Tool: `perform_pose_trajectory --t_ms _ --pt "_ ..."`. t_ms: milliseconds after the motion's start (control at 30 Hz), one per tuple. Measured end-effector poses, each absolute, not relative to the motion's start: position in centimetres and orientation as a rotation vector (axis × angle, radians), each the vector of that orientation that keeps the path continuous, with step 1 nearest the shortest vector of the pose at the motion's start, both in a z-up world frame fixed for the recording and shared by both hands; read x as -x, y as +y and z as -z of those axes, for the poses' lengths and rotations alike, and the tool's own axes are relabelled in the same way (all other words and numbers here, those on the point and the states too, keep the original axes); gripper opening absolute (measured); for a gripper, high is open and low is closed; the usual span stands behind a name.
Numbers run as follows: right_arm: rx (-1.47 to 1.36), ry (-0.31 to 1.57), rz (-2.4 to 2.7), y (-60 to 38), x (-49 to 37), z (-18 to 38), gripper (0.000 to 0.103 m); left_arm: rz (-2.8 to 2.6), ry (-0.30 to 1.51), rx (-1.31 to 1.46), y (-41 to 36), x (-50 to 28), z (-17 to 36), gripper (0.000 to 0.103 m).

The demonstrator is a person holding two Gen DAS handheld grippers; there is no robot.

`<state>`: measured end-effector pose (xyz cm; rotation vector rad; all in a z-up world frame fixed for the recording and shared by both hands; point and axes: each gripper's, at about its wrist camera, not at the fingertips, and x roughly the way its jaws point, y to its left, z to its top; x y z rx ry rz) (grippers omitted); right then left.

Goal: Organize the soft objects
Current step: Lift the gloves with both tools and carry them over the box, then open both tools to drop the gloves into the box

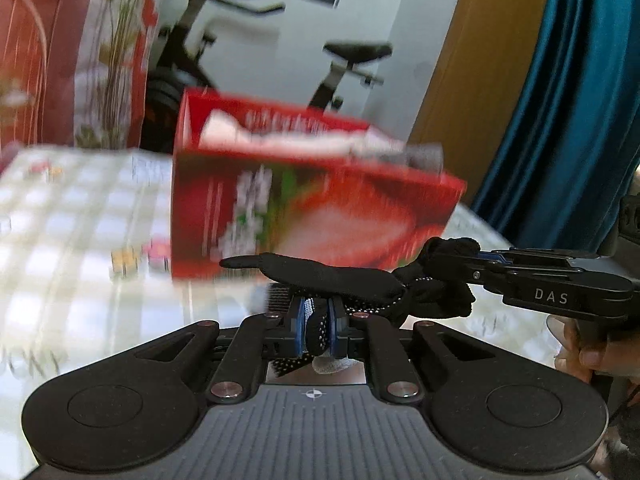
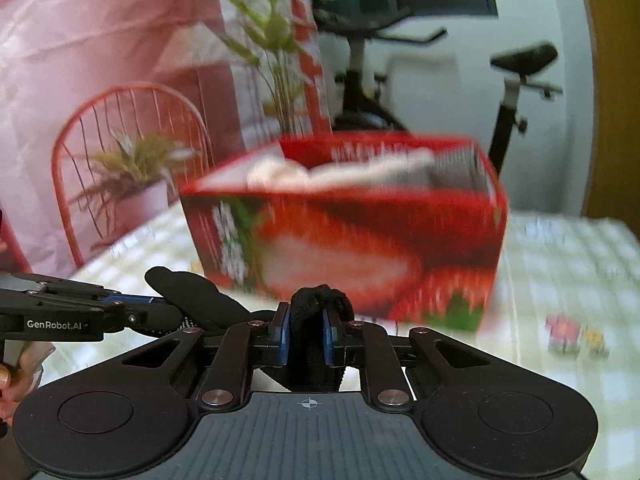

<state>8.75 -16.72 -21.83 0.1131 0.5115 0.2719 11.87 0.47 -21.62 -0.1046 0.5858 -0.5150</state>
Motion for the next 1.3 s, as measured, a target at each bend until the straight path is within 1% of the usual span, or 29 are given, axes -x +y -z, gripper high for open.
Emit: perform_pose_trajectory --t_ms 267,433,567,767,967,1300 --pt "-0.048 0.376 -0.283 -17.9 -12.1 15.1 0.014 0.52 0.449 0.061 -0.6 -14.9 15.7 0.012" --pt "-0.03 0.361 -0.246 -18.7 -16.1 13.5 0.014 0.513 0.439 0.042 -2.0 -18.8 14.0 0.012" --pt "-0.013 0.376 -0.202 -18.8 -19.8 14.2 0.014 0.496 0.481 -0.005 -3.1 -22.3 14.1 0.013" --pt "-0.028 0.461 -0.169 -19.1 -24.1 16.8 0.014 0.466 0.562 -0.035 -3.8 -26.1 15.3 0.012" --pt "-0.051 0.561 -0.148 -19.1 -26.2 19.5 0.014 0.455 0.675 -0.086 -4.4 -28.3 17.3 0.013" --pt "-0.08 0.663 -0.135 -19.2 -28.1 21.0 0.014 0.47 0.74 -0.107 -4.5 -29.8 18.1 0.013"
